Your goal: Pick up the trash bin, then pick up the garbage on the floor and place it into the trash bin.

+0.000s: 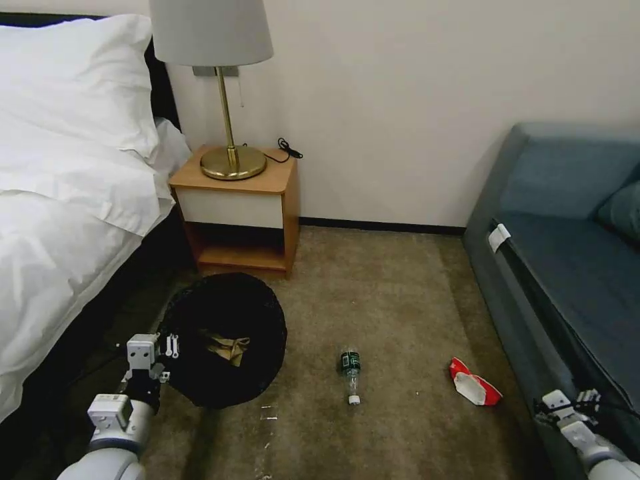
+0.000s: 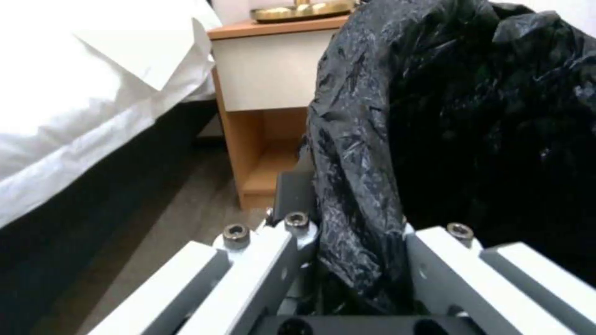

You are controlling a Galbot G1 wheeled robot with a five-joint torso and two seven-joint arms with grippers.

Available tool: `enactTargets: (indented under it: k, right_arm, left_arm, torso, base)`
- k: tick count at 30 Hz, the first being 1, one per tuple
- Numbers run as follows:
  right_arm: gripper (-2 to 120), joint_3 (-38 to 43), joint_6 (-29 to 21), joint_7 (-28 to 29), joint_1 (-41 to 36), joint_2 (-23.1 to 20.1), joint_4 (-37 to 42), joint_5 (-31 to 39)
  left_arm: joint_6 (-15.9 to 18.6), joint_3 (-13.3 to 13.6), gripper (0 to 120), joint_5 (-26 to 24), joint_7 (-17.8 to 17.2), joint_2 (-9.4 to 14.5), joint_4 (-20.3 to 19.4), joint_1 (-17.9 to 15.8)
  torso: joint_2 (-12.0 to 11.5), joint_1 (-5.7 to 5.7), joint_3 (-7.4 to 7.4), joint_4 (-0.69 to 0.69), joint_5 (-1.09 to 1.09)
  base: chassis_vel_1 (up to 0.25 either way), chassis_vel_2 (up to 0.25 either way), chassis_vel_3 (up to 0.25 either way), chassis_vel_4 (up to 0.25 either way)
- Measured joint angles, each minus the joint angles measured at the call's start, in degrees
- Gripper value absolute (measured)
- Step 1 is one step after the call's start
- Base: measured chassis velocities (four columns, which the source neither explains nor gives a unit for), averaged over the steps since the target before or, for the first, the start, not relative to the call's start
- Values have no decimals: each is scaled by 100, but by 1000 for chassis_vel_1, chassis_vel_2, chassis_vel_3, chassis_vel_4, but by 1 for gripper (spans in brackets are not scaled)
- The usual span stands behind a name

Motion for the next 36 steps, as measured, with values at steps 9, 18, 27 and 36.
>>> enactTargets:
  k: [9,18,27,36]
  right_arm:
    - [100,-394,14,-91,303,82,58,46]
    - [100,-1668,307,-399,1809,143,-728,321]
    - [100,-2432,340,-745,2625,348,-1259,623]
    - [100,-3173,467,-1123,3531,709,-2182,902]
  left_arm:
    - [-8,47,4,97,49,-90,119,-108]
    - [-13,-19,4,55,60,-168,128,-126]
    - [-18,-39,4,27,76,-225,147,-148]
    - [-14,58,4,84,104,-405,-156,-119]
  torso:
    - [0,0,0,10,-7]
    - [0,0,-1,13,-6]
    - [0,0,-2,13,-8]
    - [1,0,-1,12,-8]
  base:
    - [0,0,0,0]
    - [0,0,0,0]
    - [0,0,0,0]
    - [0,0,0,0]
